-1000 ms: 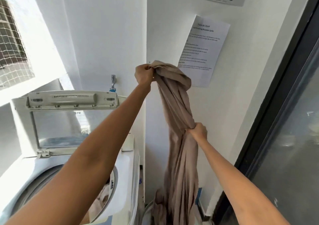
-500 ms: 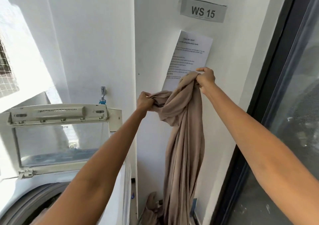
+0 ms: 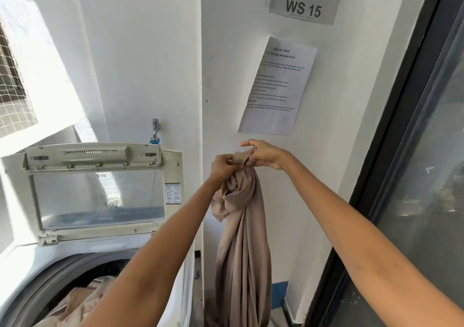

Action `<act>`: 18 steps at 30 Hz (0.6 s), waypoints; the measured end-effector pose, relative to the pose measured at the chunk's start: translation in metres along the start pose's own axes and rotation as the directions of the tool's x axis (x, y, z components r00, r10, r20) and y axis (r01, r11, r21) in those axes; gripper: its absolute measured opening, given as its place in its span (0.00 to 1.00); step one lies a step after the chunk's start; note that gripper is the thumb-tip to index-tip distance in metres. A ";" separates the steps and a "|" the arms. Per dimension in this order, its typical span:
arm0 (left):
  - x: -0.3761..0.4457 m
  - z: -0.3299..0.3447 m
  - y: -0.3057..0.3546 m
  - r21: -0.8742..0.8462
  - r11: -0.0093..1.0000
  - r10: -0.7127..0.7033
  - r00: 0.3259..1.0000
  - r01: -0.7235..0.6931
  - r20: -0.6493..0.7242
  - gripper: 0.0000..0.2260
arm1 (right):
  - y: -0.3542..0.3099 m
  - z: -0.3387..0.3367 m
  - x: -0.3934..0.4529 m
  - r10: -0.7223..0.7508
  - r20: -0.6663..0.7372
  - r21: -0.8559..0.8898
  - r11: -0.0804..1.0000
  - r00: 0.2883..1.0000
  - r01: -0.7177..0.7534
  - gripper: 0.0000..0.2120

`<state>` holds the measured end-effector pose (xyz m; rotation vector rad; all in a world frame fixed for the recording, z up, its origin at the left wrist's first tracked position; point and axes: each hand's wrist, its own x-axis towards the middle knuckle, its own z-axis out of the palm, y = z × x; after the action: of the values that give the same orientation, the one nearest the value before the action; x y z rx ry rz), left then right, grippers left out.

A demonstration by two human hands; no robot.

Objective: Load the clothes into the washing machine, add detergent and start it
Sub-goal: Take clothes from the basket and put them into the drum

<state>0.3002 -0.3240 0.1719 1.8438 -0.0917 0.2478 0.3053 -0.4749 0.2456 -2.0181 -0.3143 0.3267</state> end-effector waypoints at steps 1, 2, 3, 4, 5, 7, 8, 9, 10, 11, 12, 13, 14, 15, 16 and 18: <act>-0.001 -0.002 -0.005 0.013 1.000 -0.010 0.999 0.011 -0.040 0.04 | 0.003 -0.004 -0.005 -0.007 0.115 -0.001 1.000 0.993 0.007 0.32; -0.002 -0.003 -0.009 0.017 0.999 -0.029 0.996 0.030 -0.086 0.08 | 0.010 -0.007 -0.008 -0.019 0.173 -0.002 1.000 0.985 0.019 0.35; -0.003 -0.003 -0.013 0.006 0.999 -0.044 0.990 0.046 -0.132 0.11 | 0.019 -0.007 -0.011 -0.039 0.169 -0.020 0.999 0.985 0.043 0.37; -0.006 -0.003 -0.014 -0.014 0.999 -0.051 0.984 0.050 -0.170 0.13 | 0.032 -0.003 -0.012 -0.062 0.116 -0.049 0.996 0.991 0.068 0.40; -0.007 -0.003 -0.014 -0.036 0.998 -0.053 0.980 0.047 -0.192 0.13 | 0.047 0.002 -0.013 -0.078 0.047 -0.065 0.995 0.996 0.081 0.42; -0.007 -0.003 -0.008 -0.074 0.997 -0.037 0.981 0.024 -0.188 0.09 | 0.077 0.021 -0.015 -0.092 -0.034 -0.016 0.996 0.995 0.091 0.44; -0.007 -0.004 -0.003 -0.092 0.996 -0.017 0.984 0.000 -0.177 0.06 | 0.090 0.032 -0.016 -0.115 -0.042 0.022 0.993 0.993 0.116 0.42; -0.004 -0.005 0.000 -0.107 0.994 0.005 0.986 -0.023 -0.167 0.04 | 0.101 0.041 -0.018 -0.138 -0.053 0.042 0.989 0.989 0.141 0.39; -0.003 -0.007 0.005 -0.121 0.992 0.022 0.987 -0.041 -0.158 0.04 | 0.110 0.050 -0.020 -0.146 -0.068 0.060 0.987 0.987 0.150 0.35; -0.002 -0.009 0.008 -0.134 0.989 0.036 0.987 -0.058 -0.156 0.04 | 0.119 0.058 -0.022 -0.128 -0.083 0.076 0.988 0.988 0.134 0.32; -0.002 -0.011 0.012 -0.147 0.986 0.050 0.986 -0.073 -0.157 0.04 | 0.128 0.065 -0.022 -0.088 -0.100 0.083 0.992 0.991 0.097 0.31; -0.003 -0.014 0.017 -0.163 0.983 0.055 0.984 -0.083 -0.167 0.04 | 0.138 0.071 -0.021 -0.048 -0.107 0.071 0.996 0.993 0.056 0.32; -0.004 -0.018 0.021 -0.185 0.978 0.056 0.982 -0.091 -0.183 0.06 | 0.150 0.076 -0.019 -0.006 -0.108 0.023 1.000 0.994 0.009 0.34; -0.003 -0.021 0.024 -0.209 0.973 0.057 0.978 -0.100 -0.202 0.08 | 0.163 0.081 -0.017 0.030 -0.103 -0.066 0.997 0.994 -0.037 0.34; -0.003 -0.025 0.027 -0.230 0.967 0.061 0.973 -0.113 -0.221 0.09 | 0.175 0.085 -0.015 0.067 -0.097 -0.177 0.981 0.993 -0.084 0.34; 0.000 -0.034 0.032 -0.268 0.954 0.069 0.968 -0.135 -0.241 0.11 | 0.193 0.095 -0.015 0.114 -0.115 -0.344 0.928 0.987 -0.147 0.32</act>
<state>0.2906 -0.3008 0.2106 1.5164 -0.0592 0.4946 0.2728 -0.4876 0.0325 -2.4062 -0.1890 0.2718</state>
